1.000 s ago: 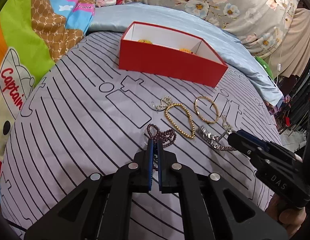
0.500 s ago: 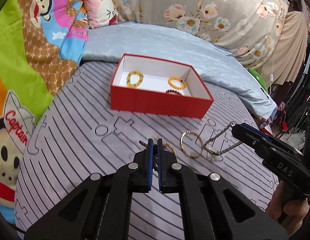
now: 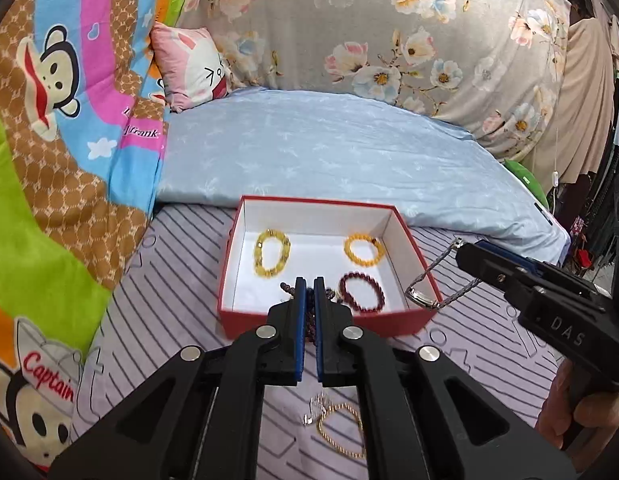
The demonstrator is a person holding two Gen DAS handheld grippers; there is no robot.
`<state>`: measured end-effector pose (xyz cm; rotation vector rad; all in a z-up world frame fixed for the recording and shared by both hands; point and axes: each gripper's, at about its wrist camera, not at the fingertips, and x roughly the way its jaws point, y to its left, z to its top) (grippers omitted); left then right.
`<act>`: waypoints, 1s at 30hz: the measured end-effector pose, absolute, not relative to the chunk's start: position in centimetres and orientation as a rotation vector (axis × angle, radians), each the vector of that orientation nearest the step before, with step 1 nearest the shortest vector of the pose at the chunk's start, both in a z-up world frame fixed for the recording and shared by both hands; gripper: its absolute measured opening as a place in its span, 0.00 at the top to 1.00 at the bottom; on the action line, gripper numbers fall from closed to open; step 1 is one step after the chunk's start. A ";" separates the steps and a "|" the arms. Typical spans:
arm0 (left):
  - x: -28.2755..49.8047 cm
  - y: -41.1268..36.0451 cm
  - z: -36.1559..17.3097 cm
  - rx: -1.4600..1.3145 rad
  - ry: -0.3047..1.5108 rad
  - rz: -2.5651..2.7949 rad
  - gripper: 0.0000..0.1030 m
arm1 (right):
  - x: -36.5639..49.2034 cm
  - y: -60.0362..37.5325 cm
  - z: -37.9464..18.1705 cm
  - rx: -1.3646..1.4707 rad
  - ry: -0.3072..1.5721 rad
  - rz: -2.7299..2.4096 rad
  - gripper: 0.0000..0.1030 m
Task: Organize jewelry
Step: 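Lift the purple strand and silver watch and carry them toward the red box, then open both grippers to release the strand and watch into the red box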
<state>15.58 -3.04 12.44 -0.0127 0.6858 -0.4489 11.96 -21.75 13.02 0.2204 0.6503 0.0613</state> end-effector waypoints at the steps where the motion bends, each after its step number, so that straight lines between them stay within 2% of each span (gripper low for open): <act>1: 16.1 -3.2 12.5 -0.012 0.684 -0.447 0.97 | 12.6 -21.8 12.9 0.218 0.652 0.059 0.77; 14: 23.1 -5.5 9.6 0.012 0.735 -0.414 0.97 | 19.0 -22.9 9.6 0.233 0.702 0.043 0.77; 30: 25.9 -6.4 6.5 0.044 0.786 -0.390 0.97 | 22.6 -22.3 6.7 0.216 0.752 0.043 0.77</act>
